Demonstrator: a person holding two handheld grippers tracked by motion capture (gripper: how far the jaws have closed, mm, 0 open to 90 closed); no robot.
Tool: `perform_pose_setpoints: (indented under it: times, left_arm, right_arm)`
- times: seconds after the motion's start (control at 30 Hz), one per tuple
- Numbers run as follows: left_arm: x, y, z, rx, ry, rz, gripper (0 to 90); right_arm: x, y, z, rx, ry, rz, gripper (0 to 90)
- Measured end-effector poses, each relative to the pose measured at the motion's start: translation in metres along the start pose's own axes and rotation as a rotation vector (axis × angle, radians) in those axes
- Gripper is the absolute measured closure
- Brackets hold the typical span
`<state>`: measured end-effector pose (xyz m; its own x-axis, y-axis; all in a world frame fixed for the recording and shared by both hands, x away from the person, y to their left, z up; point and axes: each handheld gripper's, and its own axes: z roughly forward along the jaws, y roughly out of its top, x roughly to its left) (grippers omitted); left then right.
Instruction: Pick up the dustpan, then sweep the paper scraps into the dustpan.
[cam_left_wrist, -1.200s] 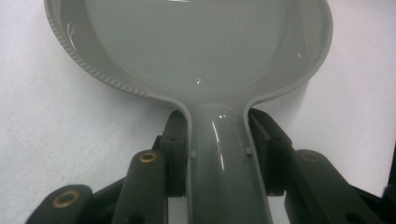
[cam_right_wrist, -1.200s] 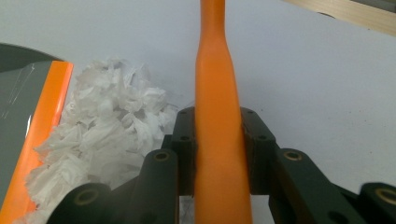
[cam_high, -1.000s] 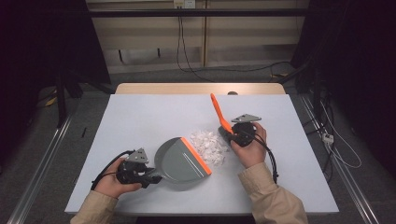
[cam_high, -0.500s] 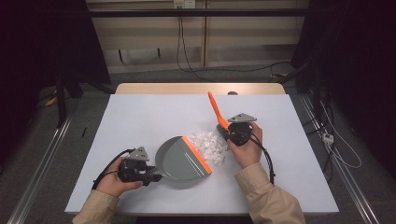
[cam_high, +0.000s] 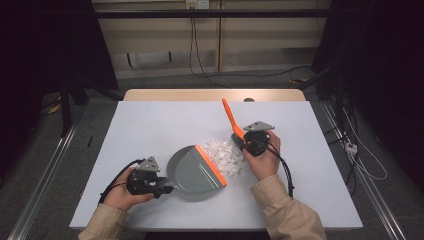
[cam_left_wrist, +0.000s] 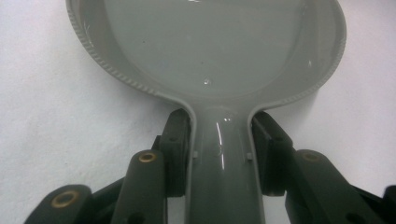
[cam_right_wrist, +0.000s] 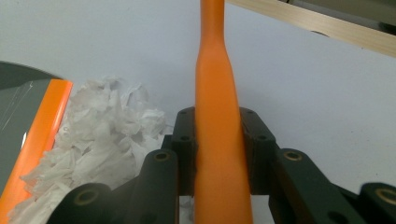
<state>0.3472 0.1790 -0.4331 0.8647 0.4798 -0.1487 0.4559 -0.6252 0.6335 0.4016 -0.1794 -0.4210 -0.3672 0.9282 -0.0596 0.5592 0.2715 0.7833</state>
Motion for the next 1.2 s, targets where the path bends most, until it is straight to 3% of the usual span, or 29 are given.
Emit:
perform_pose_setpoints:
  times: [0.3,0.47,0.87,0.93,1.03,1.1,1.17,1.2]
  left_arm:
    - [-0.002,0.0,-0.001,0.003,0.022,0.003,61.3]
    - [-0.003,-0.002,-0.006,0.001,0.056,-0.001,57.0]
    - [-0.006,0.001,-0.005,0.022,0.087,0.022,62.2]
    - [-0.005,0.002,-0.002,0.008,0.057,0.008,62.2]
    - [-0.004,0.005,-0.002,0.028,0.06,0.022,62.3]
    - [-0.005,0.006,0.0,0.02,0.052,0.018,62.4]
    - [-0.006,0.007,0.001,0.021,0.071,0.004,62.3]
    - [-0.004,0.008,0.001,0.028,0.046,0.012,62.4]
  right_arm:
    - [0.001,0.0,0.0,-0.008,-0.005,0.003,71.6]
    - [0.001,0.0,0.0,-0.012,0.005,0.006,71.6]
    - [0.005,0.001,0.001,-0.019,-0.021,-0.013,71.6]
    - [0.005,0.0,0.002,-0.021,-0.014,-0.002,71.7]
    - [0.008,0.001,0.004,-0.02,-0.013,-0.014,71.6]
    - [0.01,0.001,0.004,-0.022,-0.009,-0.022,71.7]
    - [0.012,0.001,0.005,-0.025,-0.005,-0.026,71.6]
    - [0.012,0.002,0.004,-0.024,-0.006,-0.029,71.7]
